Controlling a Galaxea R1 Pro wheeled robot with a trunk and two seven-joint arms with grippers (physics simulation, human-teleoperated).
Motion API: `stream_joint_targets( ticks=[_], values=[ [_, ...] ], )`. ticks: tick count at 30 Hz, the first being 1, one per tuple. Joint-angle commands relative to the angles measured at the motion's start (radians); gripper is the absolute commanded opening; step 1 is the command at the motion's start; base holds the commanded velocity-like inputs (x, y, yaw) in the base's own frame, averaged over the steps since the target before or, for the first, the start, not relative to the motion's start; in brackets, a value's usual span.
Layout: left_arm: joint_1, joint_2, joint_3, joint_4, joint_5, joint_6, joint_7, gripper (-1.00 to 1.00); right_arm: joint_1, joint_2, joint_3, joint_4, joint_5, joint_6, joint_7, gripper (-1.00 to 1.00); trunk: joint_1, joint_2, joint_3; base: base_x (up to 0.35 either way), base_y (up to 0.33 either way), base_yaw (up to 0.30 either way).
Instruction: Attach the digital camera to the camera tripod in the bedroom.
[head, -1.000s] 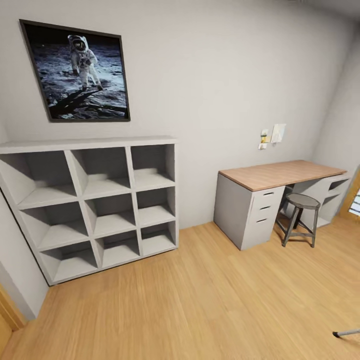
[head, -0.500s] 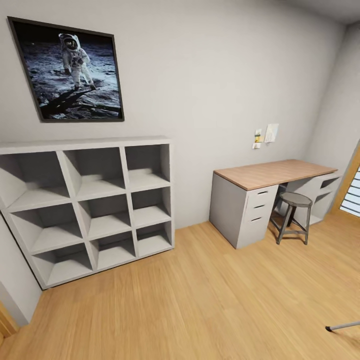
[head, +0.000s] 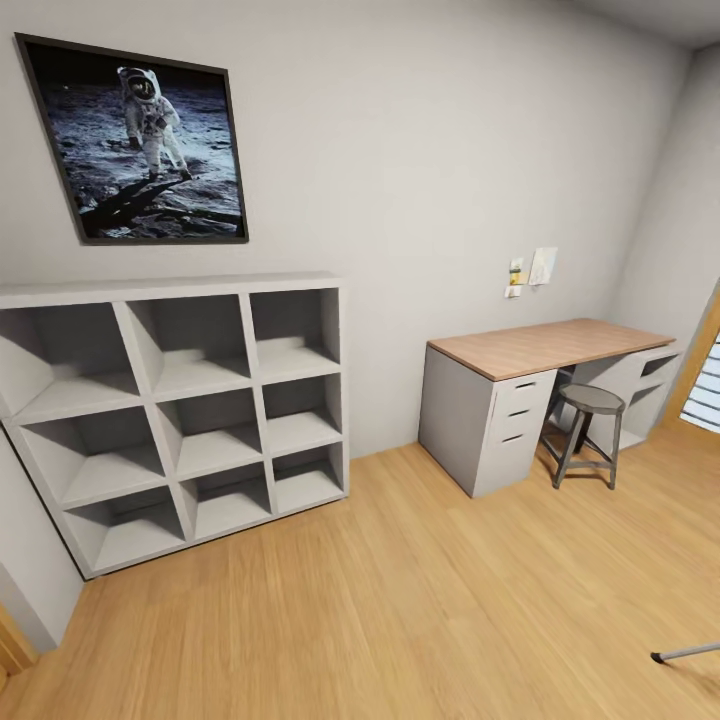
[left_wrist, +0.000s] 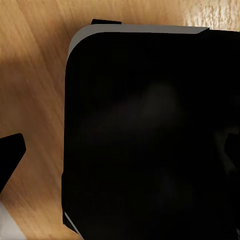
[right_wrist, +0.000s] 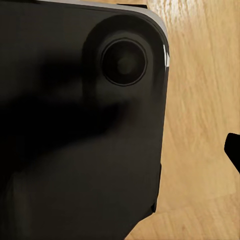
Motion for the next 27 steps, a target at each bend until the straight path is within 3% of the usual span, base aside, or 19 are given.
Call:
stream_joint_targets(
  ticks=[1, 16, 27],
  values=[
    [0.000, 0.000, 0.000, -0.001, 0.008, -0.002, 0.000, 1.00, 0.000, 0.000, 0.001, 0.000, 0.002, -0.003, 0.000, 1.00, 0.000, 0.000, -0.001, 0.000, 0.000, 0.000],
    [0.000, -0.001, 0.002, -0.001, 0.008, -0.002, 0.003, 1.00, 0.000, 0.000, 0.001, 0.000, 0.002, -0.003, 0.000, 1.00, 0.000, 0.000, -0.001, 0.000, 0.011, 0.000],
    [0.000, -0.001, 0.003, -0.001, 0.008, -0.002, 0.005, 1.00, 0.000, 0.000, 0.001, 0.000, 0.002, -0.003, 0.000, 1.00, 0.000, 0.000, -0.001, 0.000, 0.245, 0.000]
  ],
)
